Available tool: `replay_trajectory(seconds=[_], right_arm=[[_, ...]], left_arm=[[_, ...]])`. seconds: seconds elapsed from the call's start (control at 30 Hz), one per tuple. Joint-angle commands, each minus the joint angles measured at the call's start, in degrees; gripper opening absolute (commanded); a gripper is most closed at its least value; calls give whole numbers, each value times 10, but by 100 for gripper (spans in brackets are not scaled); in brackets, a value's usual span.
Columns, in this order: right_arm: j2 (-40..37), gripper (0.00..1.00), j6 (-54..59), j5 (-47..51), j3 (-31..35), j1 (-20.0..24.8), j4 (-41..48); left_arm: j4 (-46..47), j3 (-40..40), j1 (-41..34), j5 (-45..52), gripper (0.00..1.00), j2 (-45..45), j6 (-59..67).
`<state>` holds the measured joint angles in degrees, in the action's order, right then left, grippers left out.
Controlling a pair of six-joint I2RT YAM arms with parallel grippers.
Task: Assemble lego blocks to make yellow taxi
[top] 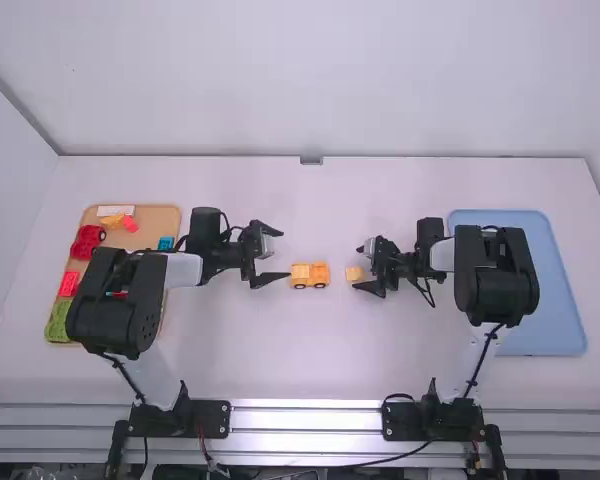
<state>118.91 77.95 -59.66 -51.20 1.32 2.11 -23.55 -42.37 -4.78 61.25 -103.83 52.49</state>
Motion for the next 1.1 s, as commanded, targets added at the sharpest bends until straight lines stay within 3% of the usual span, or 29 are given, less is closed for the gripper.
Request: replay_trajectory(seconds=[0.0, 0.1, 0.33, 0.5, 0.77, 0.9, 1.0, 1.07], right_arm=[[-12, 93, -15, -9, 3, -7, 9], [-12, 73, -5, 9, 0, -5, 21], [-3, 91, 12, 21, 2, -6, 27], [22, 93, 9, 14, -38, 4, 62], [72, 92, 94, -23, -86, 12, 169], [72, 81, 152, -9, -107, 12, 235], [72, 60, 164, 15, -105, -4, 234], [72, 55, 164, 25, -104, -11, 232]], left_arm=[[-7, 5, -5, 8, 99, -5, -42], [-2, 5, -5, 8, 99, -5, -49], [20, 5, -22, 6, 99, -5, -17], [17, 5, -35, 6, 99, -5, -14], [21, 5, -37, 6, 99, -5, -17], [21, 5, -34, 6, 99, -5, -17], [18, 5, -39, 6, 99, -5, -17], [20, 5, -39, 6, 99, -5, -17]])
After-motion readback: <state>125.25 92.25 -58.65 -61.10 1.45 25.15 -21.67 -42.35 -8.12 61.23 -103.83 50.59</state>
